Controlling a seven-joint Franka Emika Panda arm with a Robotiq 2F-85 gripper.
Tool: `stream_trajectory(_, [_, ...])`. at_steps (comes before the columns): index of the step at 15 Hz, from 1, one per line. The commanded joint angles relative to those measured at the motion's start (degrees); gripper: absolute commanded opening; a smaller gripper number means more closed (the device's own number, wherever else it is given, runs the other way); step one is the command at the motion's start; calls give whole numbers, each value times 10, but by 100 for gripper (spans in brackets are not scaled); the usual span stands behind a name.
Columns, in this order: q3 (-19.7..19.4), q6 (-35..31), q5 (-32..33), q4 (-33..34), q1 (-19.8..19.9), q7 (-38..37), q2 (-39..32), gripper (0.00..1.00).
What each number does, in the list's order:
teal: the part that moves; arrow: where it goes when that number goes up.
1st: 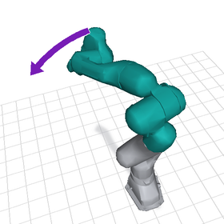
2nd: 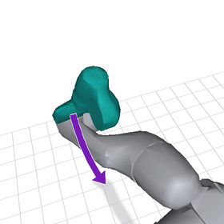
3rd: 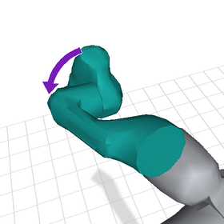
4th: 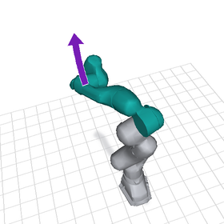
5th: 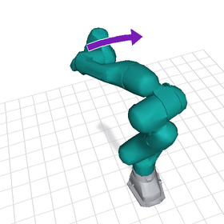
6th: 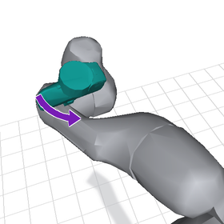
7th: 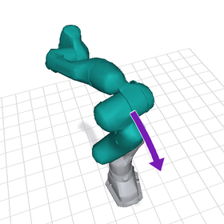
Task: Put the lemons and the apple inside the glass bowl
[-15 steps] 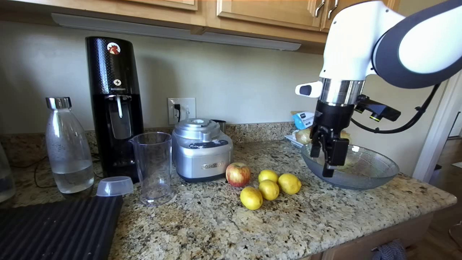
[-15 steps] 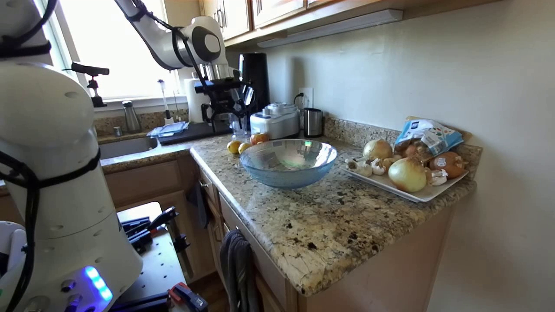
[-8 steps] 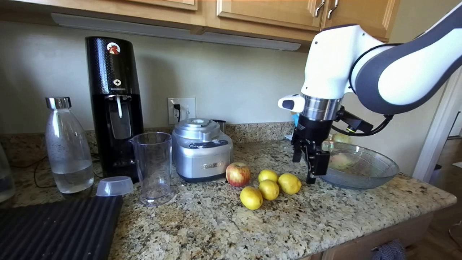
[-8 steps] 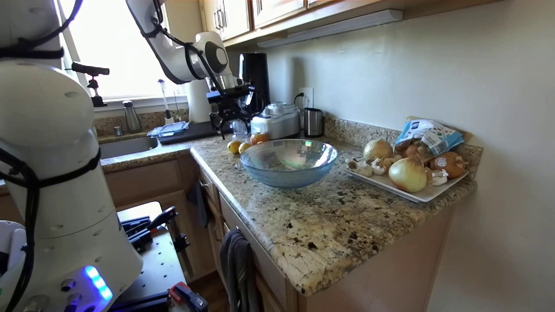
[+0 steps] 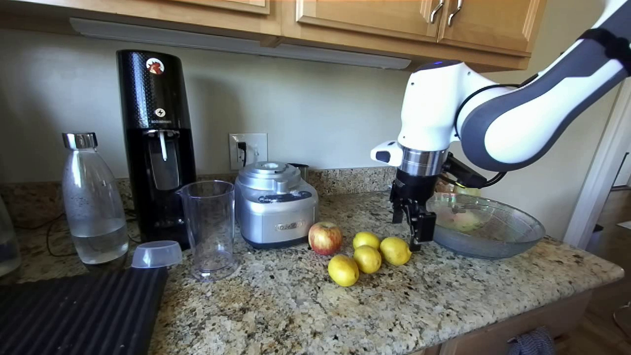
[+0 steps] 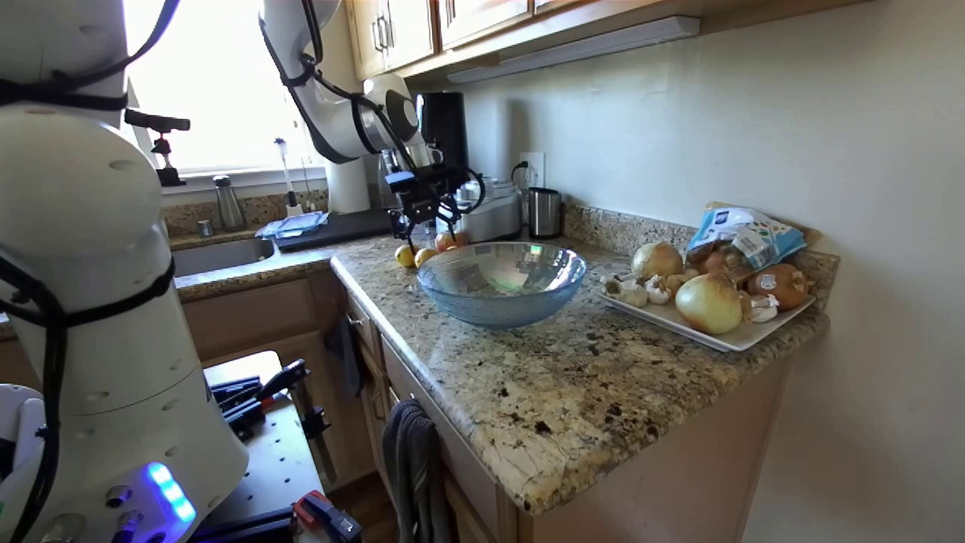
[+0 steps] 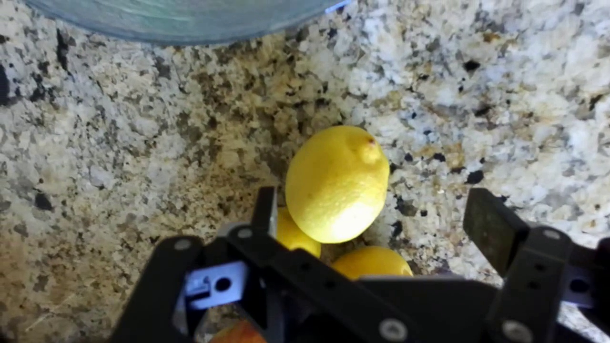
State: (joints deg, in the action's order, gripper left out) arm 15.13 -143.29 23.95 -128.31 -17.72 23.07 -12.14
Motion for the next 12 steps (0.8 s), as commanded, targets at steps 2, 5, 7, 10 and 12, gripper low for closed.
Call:
stream_trajectory(2, [-9,-15,9,22,10,-7,-35,100])
stream_trajectory(5, [-14,-17,13,35,11,-10,-57,100])
stream_trajectory(7, [-17,-18,12,43,10,-9,-69,100])
stream_trajectory(10, [-17,-20,10,51,10,-8,-81,100])
stream_trajectory(12, [-17,-20,10,56,9,-9,-86,100])
